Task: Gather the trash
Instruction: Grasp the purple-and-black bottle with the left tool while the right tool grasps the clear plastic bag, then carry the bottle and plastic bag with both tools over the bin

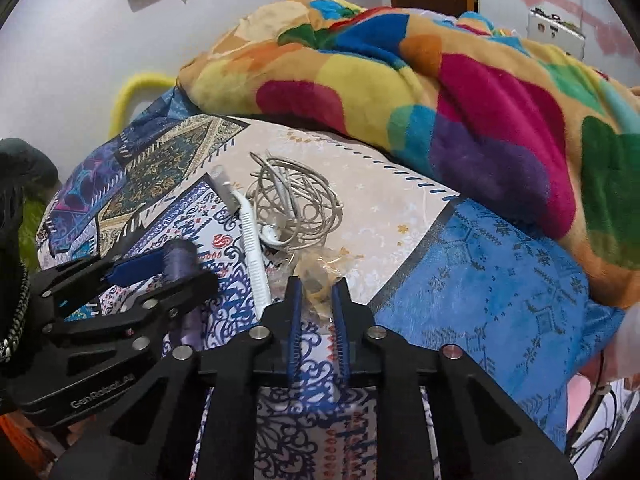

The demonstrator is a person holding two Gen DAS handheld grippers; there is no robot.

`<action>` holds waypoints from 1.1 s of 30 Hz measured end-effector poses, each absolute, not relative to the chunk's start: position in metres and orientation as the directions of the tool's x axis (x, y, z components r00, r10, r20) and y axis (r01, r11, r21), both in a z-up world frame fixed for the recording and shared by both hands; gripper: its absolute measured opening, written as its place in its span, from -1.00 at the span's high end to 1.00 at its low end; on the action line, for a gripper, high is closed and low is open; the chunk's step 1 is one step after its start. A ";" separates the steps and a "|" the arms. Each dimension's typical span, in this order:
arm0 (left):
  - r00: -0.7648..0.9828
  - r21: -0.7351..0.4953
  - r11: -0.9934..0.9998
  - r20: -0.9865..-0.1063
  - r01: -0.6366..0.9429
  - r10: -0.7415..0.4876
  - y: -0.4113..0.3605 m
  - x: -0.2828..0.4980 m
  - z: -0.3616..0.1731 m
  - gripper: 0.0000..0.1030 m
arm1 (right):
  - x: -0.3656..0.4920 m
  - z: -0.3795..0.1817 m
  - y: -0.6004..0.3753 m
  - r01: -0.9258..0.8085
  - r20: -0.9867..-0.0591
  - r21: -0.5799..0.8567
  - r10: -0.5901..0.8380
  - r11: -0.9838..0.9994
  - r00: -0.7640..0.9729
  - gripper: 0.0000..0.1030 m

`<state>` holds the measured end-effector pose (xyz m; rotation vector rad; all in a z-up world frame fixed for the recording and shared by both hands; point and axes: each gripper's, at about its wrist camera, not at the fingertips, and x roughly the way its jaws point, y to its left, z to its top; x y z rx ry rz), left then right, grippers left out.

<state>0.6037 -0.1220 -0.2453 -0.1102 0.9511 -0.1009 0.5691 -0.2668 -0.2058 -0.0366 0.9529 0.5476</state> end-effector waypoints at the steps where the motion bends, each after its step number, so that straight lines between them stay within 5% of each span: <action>1: 0.575 -0.136 0.990 -0.807 0.040 -0.134 -0.120 0.599 -0.245 0.13 | 0.567 -0.205 -0.267 -0.458 -0.781 0.210 0.430 0.864 0.453 0.77; 4: 0.574 -0.125 0.991 -0.809 0.042 -0.127 -0.115 0.586 -0.241 0.13 | 0.559 -0.204 -0.270 -0.445 -0.784 0.205 0.418 0.872 0.459 0.78; 7: 0.565 -0.135 0.990 -0.814 0.045 -0.137 -0.111 0.576 -0.236 0.42 | 0.550 -0.202 -0.276 -0.426 -0.791 0.188 0.394 0.885 0.469 0.78; 33: 0.695 -0.114 0.993 -0.711 0.031 -0.103 -0.079 0.451 -0.123 0.50 | 0.448 -0.095 -0.253 -0.457 -0.704 0.123 0.402 0.881 0.585 0.78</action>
